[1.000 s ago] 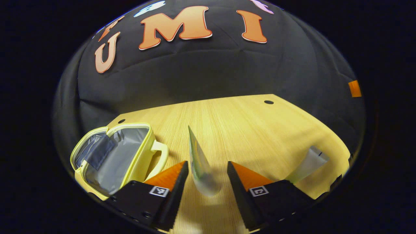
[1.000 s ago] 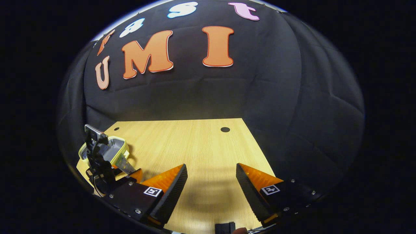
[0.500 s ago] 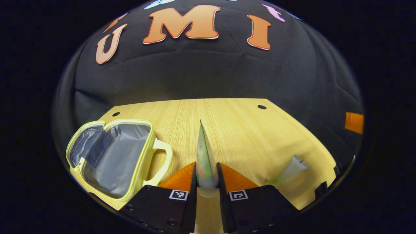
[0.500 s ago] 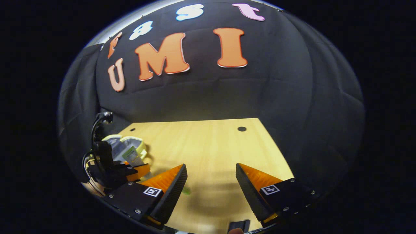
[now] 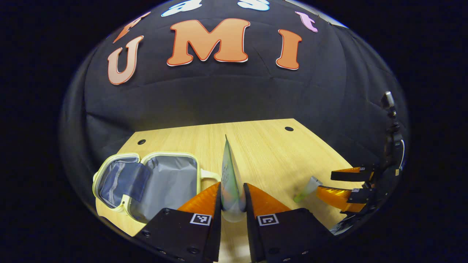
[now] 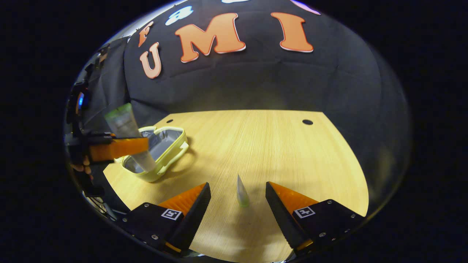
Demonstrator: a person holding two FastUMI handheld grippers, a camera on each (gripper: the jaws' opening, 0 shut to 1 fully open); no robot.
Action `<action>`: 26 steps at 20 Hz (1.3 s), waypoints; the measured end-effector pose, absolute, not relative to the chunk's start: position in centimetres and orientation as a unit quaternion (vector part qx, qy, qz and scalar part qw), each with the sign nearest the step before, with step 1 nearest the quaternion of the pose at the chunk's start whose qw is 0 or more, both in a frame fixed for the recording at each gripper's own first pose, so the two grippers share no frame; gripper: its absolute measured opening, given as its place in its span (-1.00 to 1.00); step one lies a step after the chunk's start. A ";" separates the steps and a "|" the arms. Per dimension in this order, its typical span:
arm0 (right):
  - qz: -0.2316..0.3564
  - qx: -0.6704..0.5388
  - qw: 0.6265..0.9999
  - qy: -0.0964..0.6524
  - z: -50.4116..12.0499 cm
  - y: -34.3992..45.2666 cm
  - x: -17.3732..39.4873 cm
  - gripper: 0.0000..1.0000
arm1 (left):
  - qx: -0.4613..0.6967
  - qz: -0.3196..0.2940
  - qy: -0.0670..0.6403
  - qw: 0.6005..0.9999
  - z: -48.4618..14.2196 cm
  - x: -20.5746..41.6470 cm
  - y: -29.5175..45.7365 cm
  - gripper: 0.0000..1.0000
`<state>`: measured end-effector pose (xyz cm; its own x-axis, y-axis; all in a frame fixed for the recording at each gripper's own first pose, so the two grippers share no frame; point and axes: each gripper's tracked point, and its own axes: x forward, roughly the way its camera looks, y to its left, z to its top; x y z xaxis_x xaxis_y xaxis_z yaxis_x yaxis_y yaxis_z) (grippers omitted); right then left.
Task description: First open the suitcase, pack the skin care products into it, and then close the suitcase.
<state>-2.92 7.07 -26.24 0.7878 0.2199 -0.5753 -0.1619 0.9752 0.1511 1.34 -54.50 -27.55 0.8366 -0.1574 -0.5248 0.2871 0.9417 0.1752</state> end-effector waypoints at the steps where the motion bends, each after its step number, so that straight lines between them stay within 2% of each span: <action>1: 0.097 0.045 0.942 0.319 -27.1 7.1 -2.7 0.92 | 0.124 -0.112 0.265 0.950 -27.4 1.0 -53.7 -0.37; 5: 0.086 0.046 0.931 0.353 -30.5 7.2 -1.8 0.89 | 0.103 -0.098 0.280 0.950 -27.0 -0.2 -51.2 -0.37; 7: 0.085 0.047 0.924 0.369 -31.8 7.5 -1.8 0.78 | 0.100 -0.091 0.285 0.949 -26.6 -0.3 -50.4 -0.40; 8: 0.085 0.041 0.921 0.377 -32.5 7.6 -1.6 0.61 | 0.102 -0.085 0.288 0.948 -26.2 -0.4 -49.8 -0.37; 9: 0.083 0.033 0.920 0.380 -32.9 7.5 -1.6 0.53 | 0.104 -0.082 0.288 0.948 -26.0 -0.3 -49.3 -0.37; 10: 0.082 0.026 0.920 0.383 -33.1 7.5 -1.4 0.21 | 0.104 -0.080 0.291 0.948 -25.9 -0.3 -48.9 -0.37; 14: 0.079 0.018 0.914 0.398 -33.7 7.5 -1.4 -0.37 | 0.097 -0.082 0.300 0.946 -25.7 -0.1 -47.9 -0.37; 18: 0.074 0.032 0.914 0.397 -31.3 8.6 -1.6 -0.41 | 0.090 -0.082 0.319 0.940 -24.5 0.5 -45.2 -0.38; 21: 0.095 0.050 0.916 0.386 -28.1 10.8 -2.0 -0.41 | 0.084 -0.066 0.370 0.923 -23.7 1.3 -41.0 -0.36; 26: 0.113 0.058 0.923 0.364 -24.1 14.4 -2.6 -0.42 | 0.072 -0.118 0.488 0.862 -23.8 2.8 -37.4 -0.37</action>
<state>-2.61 14.42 -24.08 0.7096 0.2505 -0.6586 -0.1663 0.9678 0.1889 2.84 -37.40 -23.80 0.4967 -0.1327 -0.8577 0.2738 0.9617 0.0097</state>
